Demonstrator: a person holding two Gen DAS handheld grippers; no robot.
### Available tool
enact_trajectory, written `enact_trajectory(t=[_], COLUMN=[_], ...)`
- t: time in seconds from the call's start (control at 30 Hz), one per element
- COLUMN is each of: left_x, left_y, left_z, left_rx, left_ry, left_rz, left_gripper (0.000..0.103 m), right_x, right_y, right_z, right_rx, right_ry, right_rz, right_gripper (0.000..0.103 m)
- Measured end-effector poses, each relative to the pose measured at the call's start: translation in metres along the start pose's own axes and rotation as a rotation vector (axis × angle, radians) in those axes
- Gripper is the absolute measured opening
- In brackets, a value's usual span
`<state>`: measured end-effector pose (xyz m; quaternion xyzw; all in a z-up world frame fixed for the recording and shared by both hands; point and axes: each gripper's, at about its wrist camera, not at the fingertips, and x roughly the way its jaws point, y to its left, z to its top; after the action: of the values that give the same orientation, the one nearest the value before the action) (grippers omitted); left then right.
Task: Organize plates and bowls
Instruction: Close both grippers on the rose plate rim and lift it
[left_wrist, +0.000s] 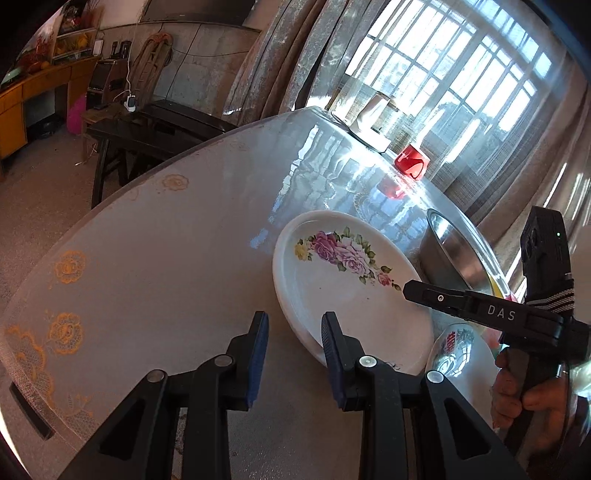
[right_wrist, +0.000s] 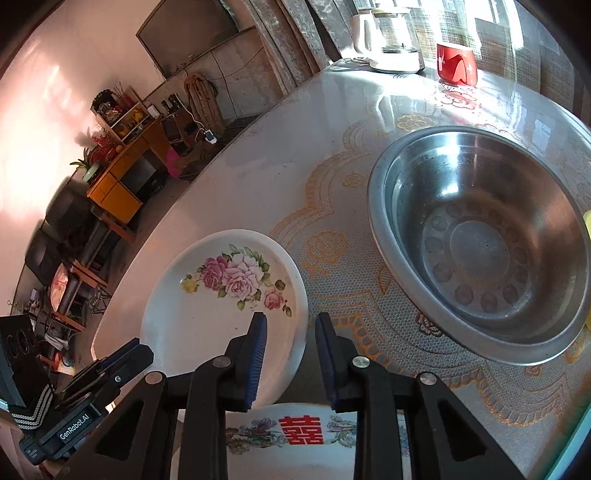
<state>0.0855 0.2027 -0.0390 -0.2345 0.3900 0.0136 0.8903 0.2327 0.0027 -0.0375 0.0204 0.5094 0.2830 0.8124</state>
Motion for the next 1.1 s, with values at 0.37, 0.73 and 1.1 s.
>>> enact_trajectory(t=[0.37, 0.73, 1.1], left_x=[0.020, 0.026, -0.003], left_y=[-0.012, -0.014, -0.018], left_z=[0.008, 0.014, 0.021], left_rx=[0.064, 0.084, 0.086], left_ry=[-0.023, -0.016, -0.090], left_rz=[0.046, 0.082, 0.050], left_gripper=[0.025, 0.024, 0.025], right_x=[0.013, 0.009, -0.017], right_y=[-0.001, 0.003, 0.010], right_z=[0.002, 0.000, 0.004], right_rx=[-0.002, -0.008, 0.009], right_ry=[0.000, -0.006, -0.082], right_rz=[-0.020, -0.024, 0.048], right_gripper=[0.015, 0.017, 0.017])
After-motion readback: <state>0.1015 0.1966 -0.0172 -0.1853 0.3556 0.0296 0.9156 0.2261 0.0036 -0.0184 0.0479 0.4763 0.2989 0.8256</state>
